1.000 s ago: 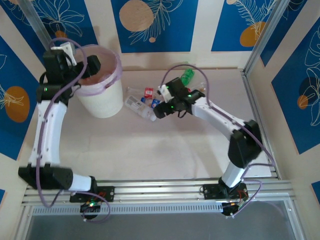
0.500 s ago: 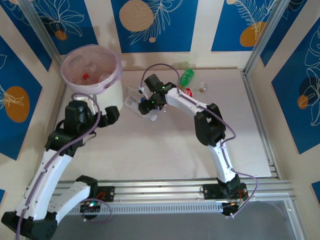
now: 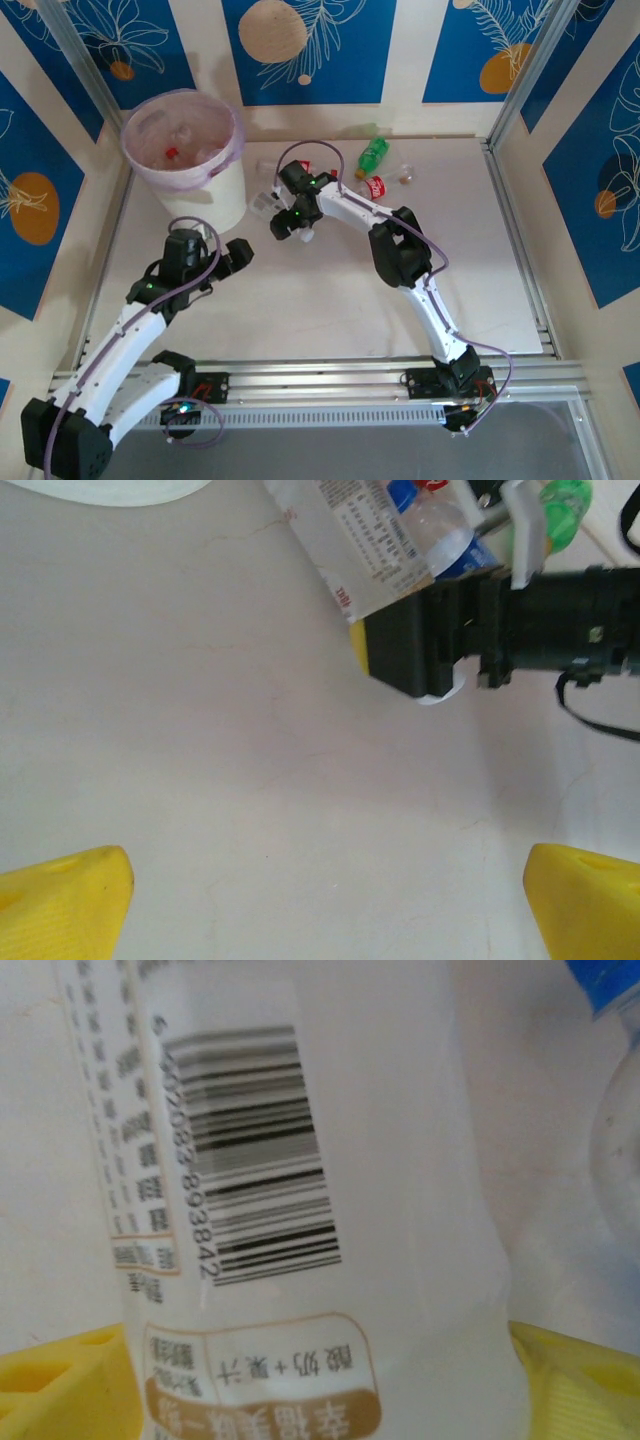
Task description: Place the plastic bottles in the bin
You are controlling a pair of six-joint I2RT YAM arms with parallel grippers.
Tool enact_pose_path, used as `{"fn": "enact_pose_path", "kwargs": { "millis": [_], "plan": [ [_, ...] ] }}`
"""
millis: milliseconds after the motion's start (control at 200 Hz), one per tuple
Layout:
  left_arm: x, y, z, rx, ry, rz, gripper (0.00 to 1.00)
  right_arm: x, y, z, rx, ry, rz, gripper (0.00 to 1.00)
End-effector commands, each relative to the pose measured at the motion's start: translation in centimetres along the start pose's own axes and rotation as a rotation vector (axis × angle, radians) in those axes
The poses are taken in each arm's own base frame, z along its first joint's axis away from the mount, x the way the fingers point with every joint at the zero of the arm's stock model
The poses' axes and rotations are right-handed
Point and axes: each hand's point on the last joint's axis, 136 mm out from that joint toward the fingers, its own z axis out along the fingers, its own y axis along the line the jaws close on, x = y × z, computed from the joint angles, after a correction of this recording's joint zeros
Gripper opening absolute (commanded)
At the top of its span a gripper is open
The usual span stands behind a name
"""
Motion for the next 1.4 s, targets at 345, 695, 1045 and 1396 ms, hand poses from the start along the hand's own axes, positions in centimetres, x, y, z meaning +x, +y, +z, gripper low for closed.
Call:
{"fn": "enact_pose_path", "kwargs": {
  "millis": [345, 695, 1045, 1396],
  "plan": [
    [-0.1, -2.6, 2.3, 0.213, -0.025, -0.2, 1.0, 3.7, -0.1, -1.3, 0.016, -0.02, 0.062, 0.67],
    [-0.4, -5.7, 4.2, 0.408, 0.019, -0.323, 1.0, 9.0, 3.5, -8.6, -0.152, -0.068, 0.101, 0.59],
    [2.1, -9.8, 7.9, 0.502, 0.119, -0.331, 1.0, 11.2, 6.8, -13.5, -0.343, -0.165, 0.159, 0.59],
    [2.0, -13.2, 9.5, 0.606, 0.131, -0.368, 0.96, 11.7, 9.0, -14.3, -0.439, -0.165, 0.123, 0.59]
  ]
}}
